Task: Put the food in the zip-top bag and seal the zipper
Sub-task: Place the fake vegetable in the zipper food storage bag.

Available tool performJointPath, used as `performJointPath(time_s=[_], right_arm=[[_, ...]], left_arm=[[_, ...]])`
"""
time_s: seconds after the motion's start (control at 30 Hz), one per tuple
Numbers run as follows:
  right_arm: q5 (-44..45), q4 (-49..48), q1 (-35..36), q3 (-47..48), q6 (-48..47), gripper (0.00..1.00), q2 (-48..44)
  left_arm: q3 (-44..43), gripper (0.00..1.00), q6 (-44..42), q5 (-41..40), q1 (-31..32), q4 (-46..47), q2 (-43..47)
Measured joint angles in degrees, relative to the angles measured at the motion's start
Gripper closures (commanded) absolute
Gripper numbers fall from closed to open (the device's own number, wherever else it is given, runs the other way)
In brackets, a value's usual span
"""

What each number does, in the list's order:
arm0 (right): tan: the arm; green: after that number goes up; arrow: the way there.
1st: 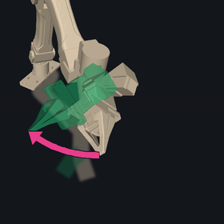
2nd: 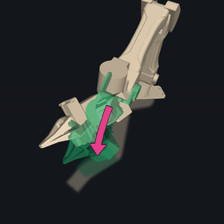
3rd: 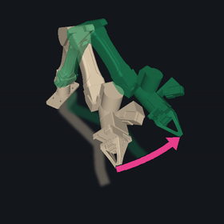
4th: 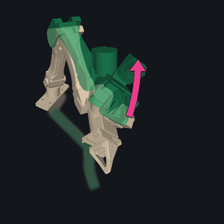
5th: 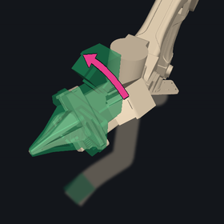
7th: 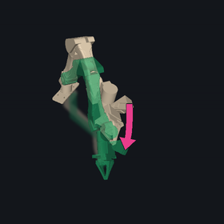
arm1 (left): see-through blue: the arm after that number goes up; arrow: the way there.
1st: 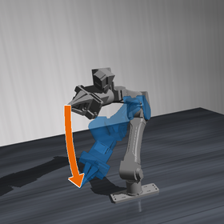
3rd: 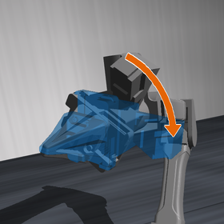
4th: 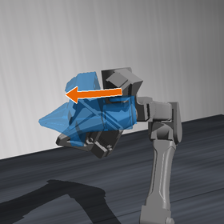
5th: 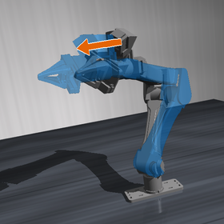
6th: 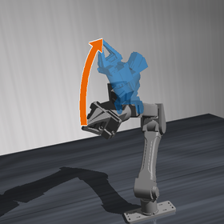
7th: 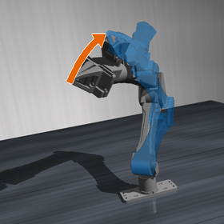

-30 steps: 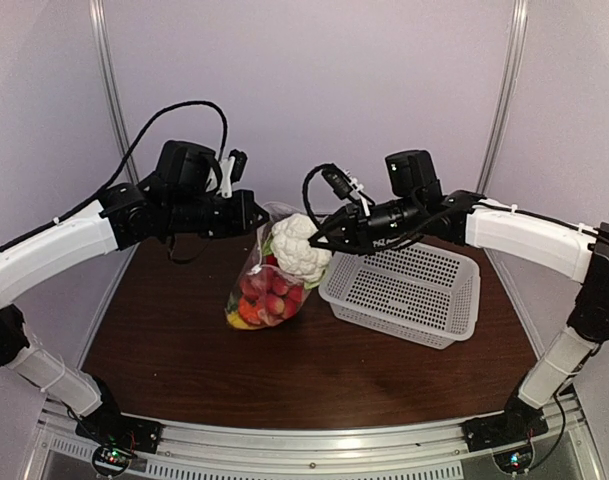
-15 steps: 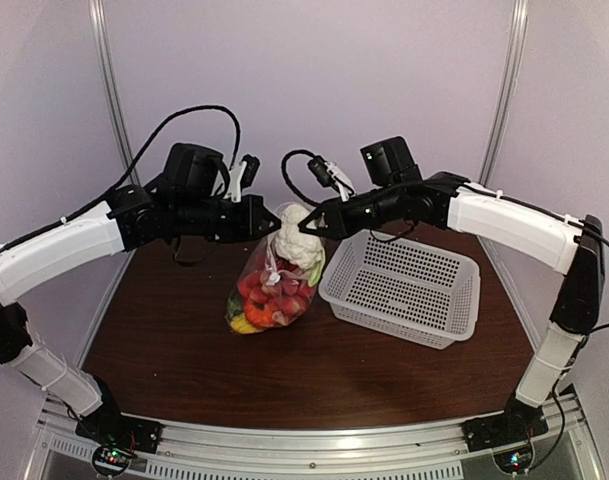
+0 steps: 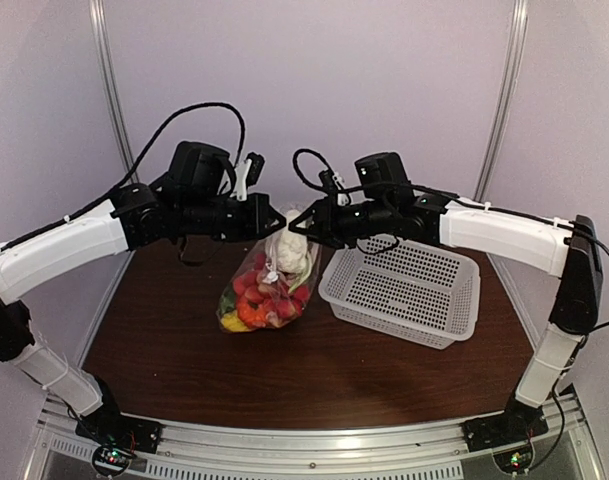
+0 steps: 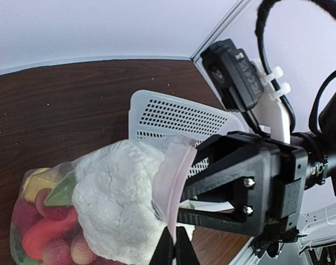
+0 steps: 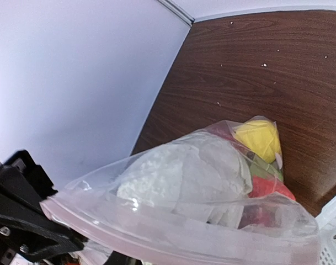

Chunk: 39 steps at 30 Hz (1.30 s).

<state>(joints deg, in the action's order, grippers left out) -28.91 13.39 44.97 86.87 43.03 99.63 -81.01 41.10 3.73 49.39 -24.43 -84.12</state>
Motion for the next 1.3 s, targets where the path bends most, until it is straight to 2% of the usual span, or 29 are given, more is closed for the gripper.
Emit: performJointPath(time_s=[0.1, 0.2, 0.37, 0.43, 0.5, 0.6, 0.63, 0.87, 1.0, 1.13, 1.3], right_arm=[[-0.79, -4.15, -0.63, -0.63, 3.63, 0.33, -0.09], [-1.62, -7.56, -1.09, -2.89, 4.98, 0.3, -1.49], [-4.61, -6.6, -2.16, -4.09, 2.08, 0.28, -7.37], [-5.86, -6.23, -2.8, -4.13, -0.2, 0.3, -10.14], [-6.64, -5.55, -3.39, -4.37, -4.83, 0.37, -12.94], [-5.51, -1.9, -3.72, -4.52, -13.44, 0.6, -15.04], [-5.01, -0.46, -3.78, -4.66, -16.09, 0.62, -15.04], [-4.26, 7.1, -3.3, -8.39, -25.55, 0.62, -12.68], [-4.31, 9.11, -2.08, -10.01, -28.22, 0.56, -13.0], [-5.22, 10.38, -1.33, -12.96, -31.39, 0.56, -15.69], [-6.64, 9.57, -0.37, -16.55, -31.74, 0.64, -17.35]], left_arm=[[0.0, 1.0, 0.13, -1.95, 0.04, 0.39, 0.35], [0.0, 1.0, 0.09, -4.81, 0.13, -0.57, 1.7], [0.09, 1.0, -0.07, -7.58, 0.17, -2.01, 3.5], [0.13, 1.0, -0.17, -7.93, 0.09, -2.67, 3.82], [0.26, 1.0, -0.33, -8.0, -0.09, -2.91, 3.89], [0.59, 1.0, -0.76, -7.98, -0.2, -2.84, 3.89], [0.7, 1.0, -0.9, -7.98, -0.22, -2.78, 3.89], [2.23, 1.0, -1.16, -7.82, -0.31, -2.58, 3.96], [2.27, 1.0, -1.16, -7.87, -0.31, -2.6, 4.04], [2.64, 1.0, -1.14, -8.22, -0.33, -2.62, 4.59], [4.15, 1.0, -0.61, -9.07, -0.31, -2.21, 6.12]])
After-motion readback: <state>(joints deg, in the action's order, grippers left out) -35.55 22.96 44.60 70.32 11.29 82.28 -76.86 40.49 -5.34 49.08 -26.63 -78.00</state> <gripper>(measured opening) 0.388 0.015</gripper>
